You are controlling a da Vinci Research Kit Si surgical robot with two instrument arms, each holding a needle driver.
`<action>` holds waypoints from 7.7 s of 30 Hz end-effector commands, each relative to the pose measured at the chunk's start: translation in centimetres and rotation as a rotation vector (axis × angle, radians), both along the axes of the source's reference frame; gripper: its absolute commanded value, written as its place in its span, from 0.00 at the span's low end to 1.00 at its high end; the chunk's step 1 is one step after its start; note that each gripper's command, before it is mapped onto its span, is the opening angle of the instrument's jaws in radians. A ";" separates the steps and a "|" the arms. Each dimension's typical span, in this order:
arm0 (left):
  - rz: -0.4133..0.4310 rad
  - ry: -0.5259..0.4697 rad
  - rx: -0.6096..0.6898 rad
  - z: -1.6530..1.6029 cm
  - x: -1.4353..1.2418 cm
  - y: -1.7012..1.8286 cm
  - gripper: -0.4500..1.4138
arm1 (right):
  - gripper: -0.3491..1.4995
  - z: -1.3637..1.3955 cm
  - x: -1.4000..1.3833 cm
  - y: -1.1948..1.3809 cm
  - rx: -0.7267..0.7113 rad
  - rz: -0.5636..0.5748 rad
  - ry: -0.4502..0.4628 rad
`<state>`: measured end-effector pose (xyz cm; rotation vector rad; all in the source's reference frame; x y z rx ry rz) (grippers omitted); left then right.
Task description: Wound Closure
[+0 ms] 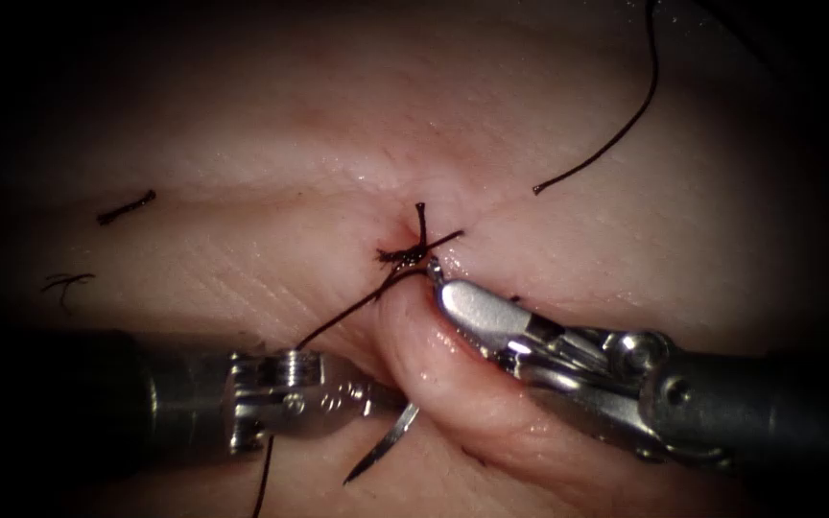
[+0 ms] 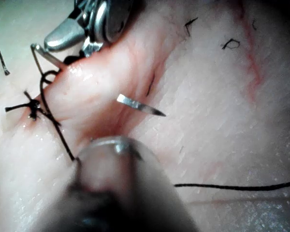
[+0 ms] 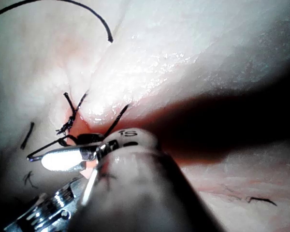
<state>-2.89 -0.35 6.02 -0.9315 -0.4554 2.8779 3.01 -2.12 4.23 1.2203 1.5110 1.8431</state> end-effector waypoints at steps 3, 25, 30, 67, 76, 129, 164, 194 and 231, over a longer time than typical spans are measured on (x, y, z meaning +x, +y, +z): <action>0.031 -0.084 -0.039 -0.10 0.00 0.04 0.25 | 0.91 0.14 -0.10 0.10 -0.047 -0.002 -0.030; 0.154 -0.488 -0.235 0.11 0.10 0.45 0.32 | 0.93 0.48 -1.18 0.66 -0.315 -0.038 -0.239; 0.202 -0.577 -0.222 0.20 0.16 0.48 0.38 | 0.91 0.50 -1.23 0.65 -0.396 -0.103 -0.235; 0.470 -0.877 -0.345 0.43 -0.27 0.42 0.52 | 0.99 0.65 -1.75 0.71 -0.728 -0.280 -0.562; 0.473 -0.900 -0.307 0.35 -0.29 0.39 0.80 | 0.99 0.69 -1.71 0.69 -0.734 -0.284 -0.559; -0.167 -0.739 0.975 -0.88 0.05 0.35 0.00 | 0.80 0.63 -1.55 0.53 -0.771 -0.325 -0.533; 0.023 -0.907 0.077 -2.60 0.55 -0.02 0.00 | 0.00 0.39 -0.18 -0.19 -1.389 -0.874 -0.921; -0.480 -0.749 -0.150 -1.87 1.13 0.31 0.00 | 0.00 -1.15 0.93 -0.77 -1.359 -0.862 -0.881; -0.670 -0.688 -0.331 -1.82 1.63 0.92 0.00 | 0.47 0.47 -0.33 -0.29 -1.433 -0.768 -1.096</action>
